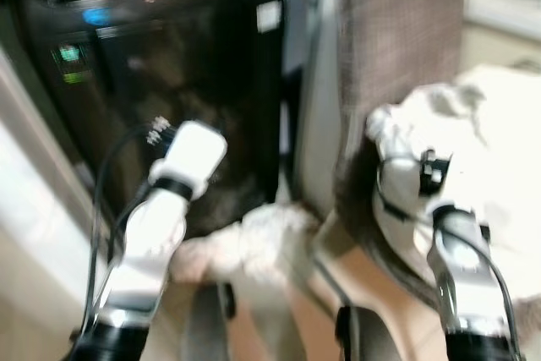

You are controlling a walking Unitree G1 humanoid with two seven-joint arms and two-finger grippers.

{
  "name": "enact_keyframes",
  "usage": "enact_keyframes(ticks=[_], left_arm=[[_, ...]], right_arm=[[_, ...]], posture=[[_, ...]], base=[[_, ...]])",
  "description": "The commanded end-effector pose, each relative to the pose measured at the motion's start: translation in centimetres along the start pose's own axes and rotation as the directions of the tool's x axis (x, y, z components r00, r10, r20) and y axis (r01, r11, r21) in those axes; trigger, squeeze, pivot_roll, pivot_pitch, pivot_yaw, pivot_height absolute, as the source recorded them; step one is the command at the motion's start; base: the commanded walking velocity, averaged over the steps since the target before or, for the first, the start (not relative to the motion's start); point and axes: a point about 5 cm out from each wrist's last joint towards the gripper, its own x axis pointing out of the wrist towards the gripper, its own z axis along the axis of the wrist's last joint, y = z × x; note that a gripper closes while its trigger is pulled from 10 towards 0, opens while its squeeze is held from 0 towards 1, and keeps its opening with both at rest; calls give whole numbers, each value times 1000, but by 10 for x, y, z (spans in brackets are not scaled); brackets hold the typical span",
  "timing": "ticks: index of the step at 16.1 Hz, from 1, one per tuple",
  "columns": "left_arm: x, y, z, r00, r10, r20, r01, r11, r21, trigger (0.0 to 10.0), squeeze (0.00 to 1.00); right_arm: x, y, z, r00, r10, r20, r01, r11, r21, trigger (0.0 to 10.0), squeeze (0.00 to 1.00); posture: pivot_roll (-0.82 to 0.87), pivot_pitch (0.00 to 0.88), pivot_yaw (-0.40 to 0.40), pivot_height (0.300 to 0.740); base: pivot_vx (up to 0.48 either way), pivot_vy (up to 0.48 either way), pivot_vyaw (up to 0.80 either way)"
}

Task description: Clothes washing

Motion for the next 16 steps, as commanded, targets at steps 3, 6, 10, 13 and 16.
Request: enact_keyframes(ticks=[3,6,10,13,16], left_arm=[[-2,-15,3,994,-103,29,104,994,-23,10000,0],[-1,-17,4,992,-117,38,119,992,-49,10000,0],[-3,-17,4,994,-100,41,103,990,-91,10000,0],[-3,-14,2,996,-89,30,91,993,-73,10000,0],[-4,-14,0,995,-95,20,96,994,-61,10000,0]], right_arm=[[3,-4,-5,1000,-16,-18,15,1000,-11,10000,0],[7,4,3,1000,17,24,-17,1000,-2,10000,8],[15,14,13,998,29,60,-29,1000,-1,10000,0],[21,8,15,998,-39,46,40,999,-16,10000,0],[26,15,30,992,-1,130,8,999,-53,10000,0]], posture=[[-60,20,46,636],[-60,21,49,663],[-52,26,48,706],[-47,30,51,715],[-44,32,57,715]], base=[[321,-354,-269],[360,-315,0],[314,-62,0],[0,0,0],[0,0,0]])
